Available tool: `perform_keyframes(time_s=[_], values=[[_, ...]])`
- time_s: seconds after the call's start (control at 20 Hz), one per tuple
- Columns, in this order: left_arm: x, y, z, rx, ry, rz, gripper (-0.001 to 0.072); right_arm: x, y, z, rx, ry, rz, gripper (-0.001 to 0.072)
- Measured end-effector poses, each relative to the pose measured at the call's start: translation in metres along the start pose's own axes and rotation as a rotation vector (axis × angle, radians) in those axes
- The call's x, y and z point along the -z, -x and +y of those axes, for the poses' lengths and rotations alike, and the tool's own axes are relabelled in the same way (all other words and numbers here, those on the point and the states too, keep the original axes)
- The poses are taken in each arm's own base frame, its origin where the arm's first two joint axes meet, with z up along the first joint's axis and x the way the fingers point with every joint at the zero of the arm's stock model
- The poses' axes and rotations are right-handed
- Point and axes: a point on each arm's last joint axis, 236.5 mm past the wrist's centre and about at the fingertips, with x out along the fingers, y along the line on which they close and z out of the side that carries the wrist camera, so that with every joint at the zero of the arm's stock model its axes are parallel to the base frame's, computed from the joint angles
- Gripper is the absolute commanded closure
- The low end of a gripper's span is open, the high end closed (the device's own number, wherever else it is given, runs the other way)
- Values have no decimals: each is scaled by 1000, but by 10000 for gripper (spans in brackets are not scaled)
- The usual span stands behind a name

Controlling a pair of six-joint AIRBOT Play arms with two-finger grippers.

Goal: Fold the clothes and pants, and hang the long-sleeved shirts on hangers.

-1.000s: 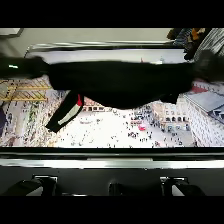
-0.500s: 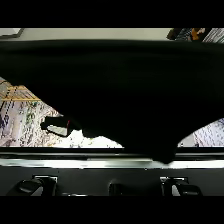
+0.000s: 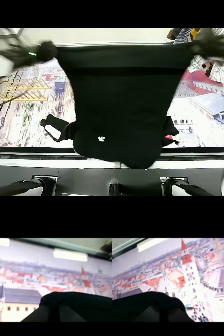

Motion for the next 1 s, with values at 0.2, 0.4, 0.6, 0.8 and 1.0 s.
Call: perform_keyframes(time_s=[0.2,0.4,0.6,0.8,1.0], values=[[77,-115,47,-63,113,145,681,37,-144,-22,-65,-152,125,668],[147,-164,70,-90,227,294,385,95,-225,-35,-60,-216,237,373],[159,-157,82,-102,312,396,74,122,-218,-47,-40,-183,362,87],[145,-94,101,-134,273,505,75,118,-137,-88,68,-58,480,90],[183,-6,117,-194,267,602,75,157,-36,-123,180,-82,547,88]])
